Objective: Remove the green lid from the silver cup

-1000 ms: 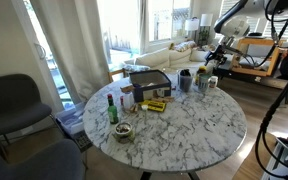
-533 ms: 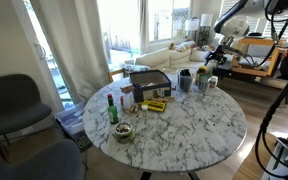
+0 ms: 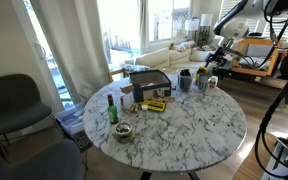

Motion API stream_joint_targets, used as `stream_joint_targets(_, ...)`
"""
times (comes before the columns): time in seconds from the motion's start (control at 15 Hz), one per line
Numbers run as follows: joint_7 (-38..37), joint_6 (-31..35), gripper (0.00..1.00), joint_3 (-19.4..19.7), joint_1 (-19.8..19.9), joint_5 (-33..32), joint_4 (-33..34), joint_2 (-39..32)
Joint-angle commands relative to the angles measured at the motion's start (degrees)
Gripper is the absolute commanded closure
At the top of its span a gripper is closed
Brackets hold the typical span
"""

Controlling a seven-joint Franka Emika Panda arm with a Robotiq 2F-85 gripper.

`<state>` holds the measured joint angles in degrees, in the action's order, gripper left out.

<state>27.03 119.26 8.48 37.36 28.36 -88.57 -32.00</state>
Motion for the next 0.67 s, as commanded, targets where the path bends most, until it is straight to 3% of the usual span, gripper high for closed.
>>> stream_joint_targets(0.0, -0.28, -0.11, 0.0, -0.73, 0.64, -0.46, 0.4, -0.17)
stream_joint_targets(0.27, 1.57, -0.21, 0.0, -2.05, 1.73, 1.87, 0.99, -0.87)
stream_joint_targets(0.33, 1.34, -0.19, 0.04, -2.07, 1.66, 1.57, 1.18, -1.14)
stream_joint_targets(0.4, 1.26, 0.06, 0.14, -2.12, 1.6, 1.3, 1.21, -1.35)
stream_joint_targets(0.53, 1.04, 0.55, 0.15, -2.05, 1.51, 0.97, 1.3, -1.74)
stream_joint_targets(0.6, 1.29, 0.82, 0.22, -2.07, 1.57, 0.93, 1.4, -1.97)
